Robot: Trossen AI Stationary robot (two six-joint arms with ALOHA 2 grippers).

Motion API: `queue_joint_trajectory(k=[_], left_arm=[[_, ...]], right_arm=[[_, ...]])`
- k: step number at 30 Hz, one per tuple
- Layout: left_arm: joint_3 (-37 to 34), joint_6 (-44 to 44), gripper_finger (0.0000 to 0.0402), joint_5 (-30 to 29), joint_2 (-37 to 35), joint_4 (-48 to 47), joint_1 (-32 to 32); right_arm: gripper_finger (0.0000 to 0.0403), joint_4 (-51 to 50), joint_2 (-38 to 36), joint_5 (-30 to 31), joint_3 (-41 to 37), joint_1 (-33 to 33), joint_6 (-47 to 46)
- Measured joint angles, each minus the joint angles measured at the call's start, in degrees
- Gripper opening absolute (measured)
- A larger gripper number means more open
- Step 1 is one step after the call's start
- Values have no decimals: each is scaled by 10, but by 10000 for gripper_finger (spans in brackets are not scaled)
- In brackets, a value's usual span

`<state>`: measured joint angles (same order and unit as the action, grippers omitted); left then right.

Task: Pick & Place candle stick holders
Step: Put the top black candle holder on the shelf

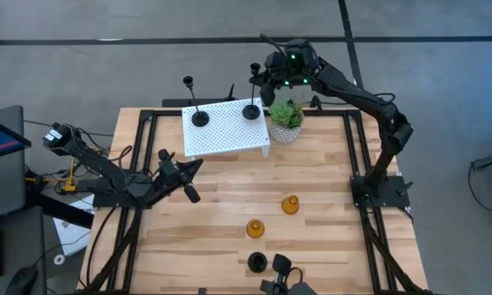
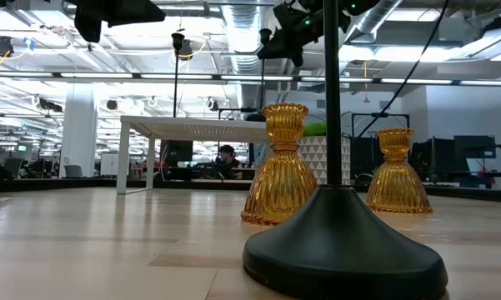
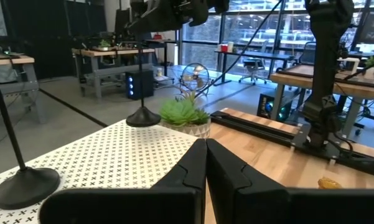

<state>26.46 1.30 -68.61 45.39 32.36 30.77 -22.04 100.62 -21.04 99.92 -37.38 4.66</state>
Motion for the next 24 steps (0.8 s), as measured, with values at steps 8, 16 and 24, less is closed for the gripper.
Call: queue_joint_trajectory(k=[8,16,24], left_arm=[[0,0,8,0,0,0,-1],[0,0,8,0,0,0,0],[0,-1,8,1,0,0,1]], right_arm=[[0,3,0,-18,0,1,-8],[0,18,33,-6,-1,19,1],[0,27,32,15,0,14,13]])
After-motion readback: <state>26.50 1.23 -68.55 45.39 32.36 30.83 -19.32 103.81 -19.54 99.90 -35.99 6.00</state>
